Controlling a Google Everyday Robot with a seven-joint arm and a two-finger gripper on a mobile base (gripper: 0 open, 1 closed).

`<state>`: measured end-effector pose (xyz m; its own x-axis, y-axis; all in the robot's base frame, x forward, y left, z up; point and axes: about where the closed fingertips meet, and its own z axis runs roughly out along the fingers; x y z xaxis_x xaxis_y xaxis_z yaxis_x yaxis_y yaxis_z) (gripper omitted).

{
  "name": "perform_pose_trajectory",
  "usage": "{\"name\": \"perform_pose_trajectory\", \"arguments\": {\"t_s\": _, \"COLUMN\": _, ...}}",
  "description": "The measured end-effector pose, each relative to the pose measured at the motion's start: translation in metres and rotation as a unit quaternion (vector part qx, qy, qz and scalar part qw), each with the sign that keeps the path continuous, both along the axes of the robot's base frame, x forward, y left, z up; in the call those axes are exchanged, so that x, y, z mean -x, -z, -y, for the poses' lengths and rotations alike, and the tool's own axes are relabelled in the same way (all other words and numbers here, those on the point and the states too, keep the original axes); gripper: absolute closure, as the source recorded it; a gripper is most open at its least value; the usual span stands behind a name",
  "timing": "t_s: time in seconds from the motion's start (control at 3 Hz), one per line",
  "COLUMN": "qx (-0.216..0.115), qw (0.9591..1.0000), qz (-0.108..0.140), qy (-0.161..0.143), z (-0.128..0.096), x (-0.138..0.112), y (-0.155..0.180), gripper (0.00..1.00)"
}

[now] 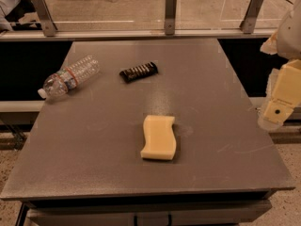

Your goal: Pick sponge

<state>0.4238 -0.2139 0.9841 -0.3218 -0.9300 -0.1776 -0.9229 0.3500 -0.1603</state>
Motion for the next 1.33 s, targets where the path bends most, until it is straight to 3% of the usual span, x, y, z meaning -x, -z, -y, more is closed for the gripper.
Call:
{"name": "perform_pose_trajectory", "arguments": {"t_s": 0.33, "qx": 0.0, "qw": 1.0, "qz": 0.0, "qy": 0.0, "z": 0.0, "x": 0.0, "y": 0.0, "gripper": 0.0}}
{"name": "perform_pose_trajectory", "arguments": {"t_s": 0.67, "qx": 0.01, "qw": 0.9986, "qz": 0.027, "qy": -0.045, "z": -0.03, "x": -0.028, "y": 0.006, "gripper": 0.0}}
{"name": "perform_pose_trajectory", "arguments": {"t_s": 1.0, "qx": 0.043, "qw": 0.9835, "qz": 0.063, "qy": -0.164, "z": -0.096, "x": -0.059, "y": 0.023, "gripper": 0.0}}
{"name": "perform_pose_trajectory", "arguments": {"t_s": 1.33, "qx": 0.04, "qw": 0.9712, "qz": 0.073, "qy": -0.223, "z": -0.15, "x": -0.078, "y": 0.038, "gripper": 0.0}}
